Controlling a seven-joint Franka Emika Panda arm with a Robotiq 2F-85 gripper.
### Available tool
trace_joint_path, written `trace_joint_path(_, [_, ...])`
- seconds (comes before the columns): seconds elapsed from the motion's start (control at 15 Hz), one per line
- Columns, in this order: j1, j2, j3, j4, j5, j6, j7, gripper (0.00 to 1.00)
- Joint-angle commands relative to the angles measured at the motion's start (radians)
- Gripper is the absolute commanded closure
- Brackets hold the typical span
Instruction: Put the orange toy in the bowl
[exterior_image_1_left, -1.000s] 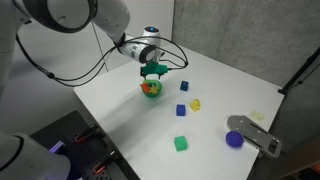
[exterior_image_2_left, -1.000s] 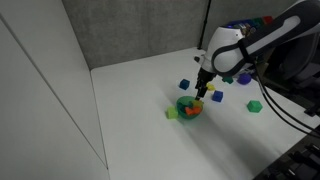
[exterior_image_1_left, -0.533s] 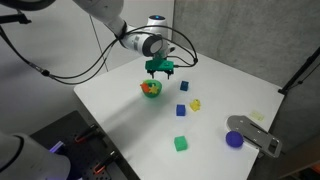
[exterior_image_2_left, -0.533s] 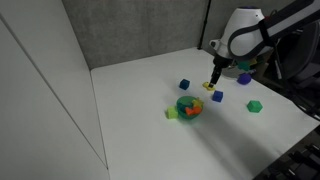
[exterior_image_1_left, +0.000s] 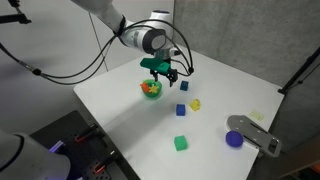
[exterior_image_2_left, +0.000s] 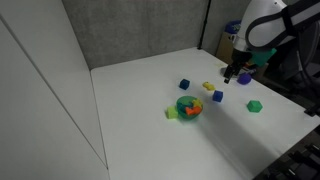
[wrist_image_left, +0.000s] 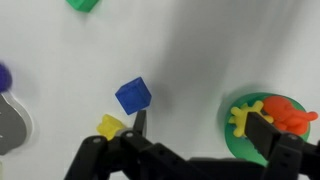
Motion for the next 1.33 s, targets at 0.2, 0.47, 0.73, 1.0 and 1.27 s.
trace_joint_path(0.2, [0.056,-0.106,-0.091,-0.081,-0.093,-0.056,0.389,0.0])
trace_joint_path(0.47, [0.064,-0.175,-0.1,-0.103,-0.098,-0.16,0.566,0.0])
trace_joint_path(0.73, [0.035,-0.268,-0.077,-0.128,-0.052,-0.259,0.503,0.0])
trace_joint_path(1.0, [0.024,-0.359,-0.07,-0.154,-0.036,-0.316,0.407,0.0])
trace_joint_path(1.27, [0.015,-0.429,-0.068,-0.17,-0.006,-0.332,0.271,0.0])
